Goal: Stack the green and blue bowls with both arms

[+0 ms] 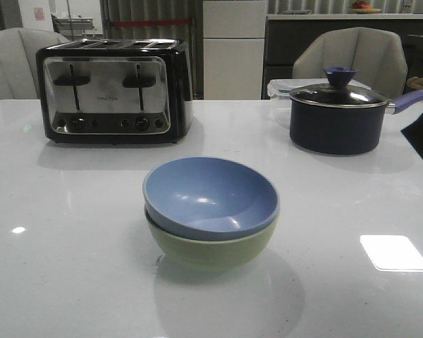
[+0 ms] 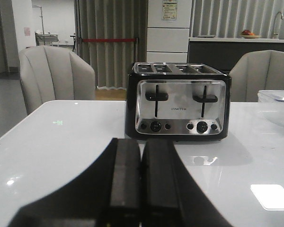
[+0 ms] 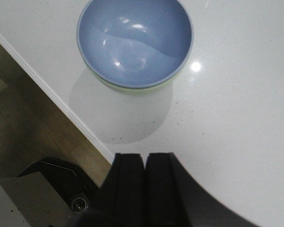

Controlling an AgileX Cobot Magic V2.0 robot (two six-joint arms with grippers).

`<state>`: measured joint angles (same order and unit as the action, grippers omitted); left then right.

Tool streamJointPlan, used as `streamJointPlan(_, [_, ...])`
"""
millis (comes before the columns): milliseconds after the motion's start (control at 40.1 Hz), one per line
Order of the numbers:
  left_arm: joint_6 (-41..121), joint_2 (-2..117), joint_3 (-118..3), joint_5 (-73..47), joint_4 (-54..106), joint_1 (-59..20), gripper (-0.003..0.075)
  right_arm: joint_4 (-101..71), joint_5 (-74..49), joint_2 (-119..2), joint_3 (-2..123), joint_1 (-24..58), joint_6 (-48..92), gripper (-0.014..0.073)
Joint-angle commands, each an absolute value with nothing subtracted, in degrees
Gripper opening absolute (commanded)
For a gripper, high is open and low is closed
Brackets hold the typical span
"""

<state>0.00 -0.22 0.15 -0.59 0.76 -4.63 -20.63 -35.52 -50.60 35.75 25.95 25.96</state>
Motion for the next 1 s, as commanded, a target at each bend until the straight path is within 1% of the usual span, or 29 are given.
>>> streamJointPlan(0, [-0.35, -1.4, 0.44, 4.67, 0.75, -5.03, 0.0093, -21.3, -33.01, -48.58, 37.11, 25.25, 26.47, 0.0057])
streamJointPlan(75, [-0.35, -1.4, 0.44, 4.67, 0.75, -5.03, 0.0093, -21.09, -32.08, -45.63, 36.9, 22.41, 26.47, 0.0057])
streamJointPlan(174, [-0.35, -1.4, 0.44, 4.67, 0.75, -5.03, 0.0093, -21.09, -29.37, -39.85, 35.35, 15.82, 26.47, 0.0057])
streamJointPlan(274, [-0.35, -1.4, 0.44, 4.67, 0.75, -5.03, 0.0093, -21.09, -23.71, -32.16, 31.46, 8.55, 26.47, 0.0057])
streamJointPlan(349, [-0.35, -1.4, 0.44, 4.67, 0.75, -5.03, 0.0093, -21.09, -18.54, -26.64, 27.59, 4.6, 26.47, 0.0057])
streamJointPlan(474, [-0.35, -1.4, 0.44, 4.67, 0.75, -5.03, 0.0093, -21.09, -9.04, -16.94, 19.64, 0.04, 26.47, 0.0057])
streamJointPlan(573, [-0.35, -1.4, 0.44, 4.67, 0.75, -5.03, 0.0093, -21.14, -3.19, -9.65, 12.89, -1.71, 26.47, 0.0057])
streamJointPlan(748, [-0.35, -1.4, 0.44, 4.67, 0.75, -5.03, 0.0093, -21.14, -0.71, -1.28, 3.88, -2.13, 26.47, 0.0057])
streamJointPlan(848, [-0.35, -1.4, 0.44, 4.67, 0.75, -5.03, 0.0093, -21.14, -0.67, 1.52, 0.41, -2.13, 26.47, 0.0057])
streamJointPlan(972, [-0.35, -1.4, 0.44, 4.67, 0.75, -5.03, 0.0093, -22.34, -1.14, 1.69, -1.43, -2.13, 26.47, 0.0057])
